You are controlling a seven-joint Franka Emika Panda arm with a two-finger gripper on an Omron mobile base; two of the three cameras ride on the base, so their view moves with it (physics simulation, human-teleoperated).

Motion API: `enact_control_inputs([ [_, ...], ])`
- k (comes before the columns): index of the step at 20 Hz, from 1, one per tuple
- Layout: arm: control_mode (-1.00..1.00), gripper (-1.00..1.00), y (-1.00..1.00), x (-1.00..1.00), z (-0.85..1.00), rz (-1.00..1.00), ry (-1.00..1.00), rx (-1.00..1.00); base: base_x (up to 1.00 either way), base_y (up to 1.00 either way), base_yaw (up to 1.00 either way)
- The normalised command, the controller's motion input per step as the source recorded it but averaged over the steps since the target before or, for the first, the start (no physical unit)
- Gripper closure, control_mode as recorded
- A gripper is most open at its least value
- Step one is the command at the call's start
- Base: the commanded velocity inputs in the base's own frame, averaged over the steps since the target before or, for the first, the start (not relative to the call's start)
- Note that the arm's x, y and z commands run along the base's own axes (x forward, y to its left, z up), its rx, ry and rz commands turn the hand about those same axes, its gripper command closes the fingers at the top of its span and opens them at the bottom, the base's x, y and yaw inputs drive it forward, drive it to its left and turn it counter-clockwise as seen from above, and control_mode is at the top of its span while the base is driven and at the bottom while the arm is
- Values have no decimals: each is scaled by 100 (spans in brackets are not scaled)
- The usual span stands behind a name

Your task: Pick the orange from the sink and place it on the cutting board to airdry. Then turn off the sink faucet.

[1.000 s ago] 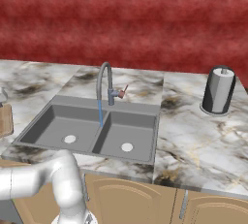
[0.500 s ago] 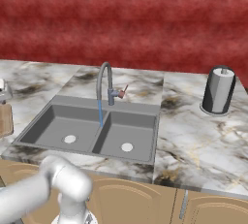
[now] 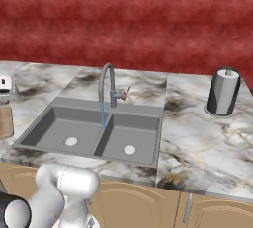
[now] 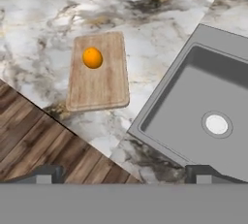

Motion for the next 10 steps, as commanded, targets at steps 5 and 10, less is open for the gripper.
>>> enact_control_inputs([
  [5,-100,-100,-79,-58,24,-7,-6,0,0,0,0],
  [10,-100,-100,-80,-53,9,-10,-6,-5,0,0,0],
])
